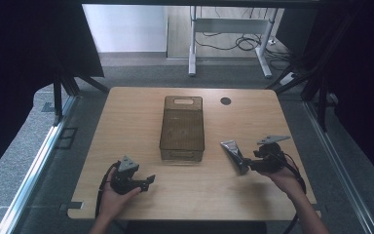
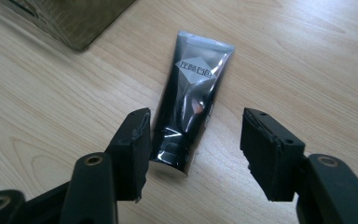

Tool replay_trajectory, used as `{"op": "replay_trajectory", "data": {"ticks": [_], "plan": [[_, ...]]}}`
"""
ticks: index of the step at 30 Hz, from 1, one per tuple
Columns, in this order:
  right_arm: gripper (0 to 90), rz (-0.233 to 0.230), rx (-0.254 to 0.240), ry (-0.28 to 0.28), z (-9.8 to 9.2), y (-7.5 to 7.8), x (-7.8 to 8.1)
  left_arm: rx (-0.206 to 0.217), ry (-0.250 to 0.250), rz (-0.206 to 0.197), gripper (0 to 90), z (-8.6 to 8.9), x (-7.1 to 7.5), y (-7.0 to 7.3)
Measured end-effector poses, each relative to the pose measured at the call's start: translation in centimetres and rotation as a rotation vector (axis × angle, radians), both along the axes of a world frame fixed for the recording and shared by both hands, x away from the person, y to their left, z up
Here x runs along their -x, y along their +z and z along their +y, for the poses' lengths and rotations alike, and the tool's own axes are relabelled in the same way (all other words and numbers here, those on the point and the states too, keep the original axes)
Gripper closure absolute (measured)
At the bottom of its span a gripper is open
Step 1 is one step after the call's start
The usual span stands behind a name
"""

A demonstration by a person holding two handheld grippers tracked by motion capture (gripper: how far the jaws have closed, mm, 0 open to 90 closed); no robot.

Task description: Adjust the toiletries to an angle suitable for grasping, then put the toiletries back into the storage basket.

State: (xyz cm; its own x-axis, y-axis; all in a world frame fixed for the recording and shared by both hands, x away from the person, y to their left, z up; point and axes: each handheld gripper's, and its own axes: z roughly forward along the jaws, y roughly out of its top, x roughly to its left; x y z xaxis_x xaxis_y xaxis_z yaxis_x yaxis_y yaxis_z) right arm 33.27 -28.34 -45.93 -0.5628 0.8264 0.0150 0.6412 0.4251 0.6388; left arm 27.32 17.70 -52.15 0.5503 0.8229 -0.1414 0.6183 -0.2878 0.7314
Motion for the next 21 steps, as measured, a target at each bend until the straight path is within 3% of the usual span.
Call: {"op": "replay_trajectory", "data": {"ticks": [7, 12, 21], "plan": [[39.9, 0.018, 0.008, -0.003, 0.4, 0.6, -0.2, -0.003, -0.001, 0.001, 22.3, 0.1, 0.0, 0.0], [36.3, 0.065, 0.025, -0.002, 1.5, 0.6, -1.1, -0.007, -0.006, -0.005, 22.2, 0.0, 0.1, 0.1], [29.2, 0.138, 0.138, -0.019, 4.1, -0.9, -3.0, -0.002, -0.001, -0.002, 22.3, 0.1, 0.1, 0.0]]}}
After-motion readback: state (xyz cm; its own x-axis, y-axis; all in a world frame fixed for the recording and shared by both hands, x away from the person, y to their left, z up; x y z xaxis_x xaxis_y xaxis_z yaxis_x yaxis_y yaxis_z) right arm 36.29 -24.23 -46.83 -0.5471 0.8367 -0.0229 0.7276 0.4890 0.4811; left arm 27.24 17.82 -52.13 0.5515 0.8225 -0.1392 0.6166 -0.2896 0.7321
